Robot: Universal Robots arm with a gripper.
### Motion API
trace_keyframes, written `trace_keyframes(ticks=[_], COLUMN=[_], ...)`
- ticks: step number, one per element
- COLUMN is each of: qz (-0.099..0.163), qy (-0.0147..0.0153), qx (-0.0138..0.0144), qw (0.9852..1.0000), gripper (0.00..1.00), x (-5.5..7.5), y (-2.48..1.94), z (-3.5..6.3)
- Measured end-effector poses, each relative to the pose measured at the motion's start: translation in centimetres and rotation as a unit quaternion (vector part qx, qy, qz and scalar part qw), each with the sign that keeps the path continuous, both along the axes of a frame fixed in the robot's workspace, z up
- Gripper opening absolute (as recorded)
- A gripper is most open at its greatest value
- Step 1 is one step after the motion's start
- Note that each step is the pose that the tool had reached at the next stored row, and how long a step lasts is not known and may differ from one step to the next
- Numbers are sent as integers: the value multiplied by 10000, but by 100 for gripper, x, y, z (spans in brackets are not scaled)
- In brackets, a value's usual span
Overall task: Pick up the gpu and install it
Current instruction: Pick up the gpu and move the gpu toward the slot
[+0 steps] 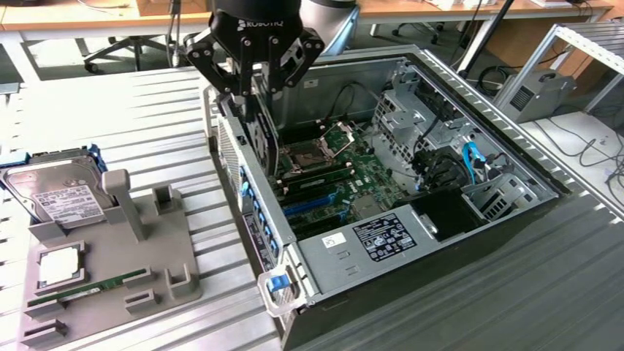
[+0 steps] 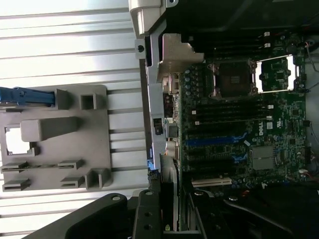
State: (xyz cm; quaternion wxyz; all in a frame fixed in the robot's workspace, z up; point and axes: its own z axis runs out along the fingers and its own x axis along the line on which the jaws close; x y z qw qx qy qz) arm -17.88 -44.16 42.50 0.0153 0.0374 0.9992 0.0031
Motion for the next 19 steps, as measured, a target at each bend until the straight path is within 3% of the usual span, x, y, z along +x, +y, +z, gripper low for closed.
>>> trace_keyframes(ticks=[19], qz=[0], qy=[0], qx=[0], qw=[10000], gripper=[27], x=[195], y=[0], z=[0])
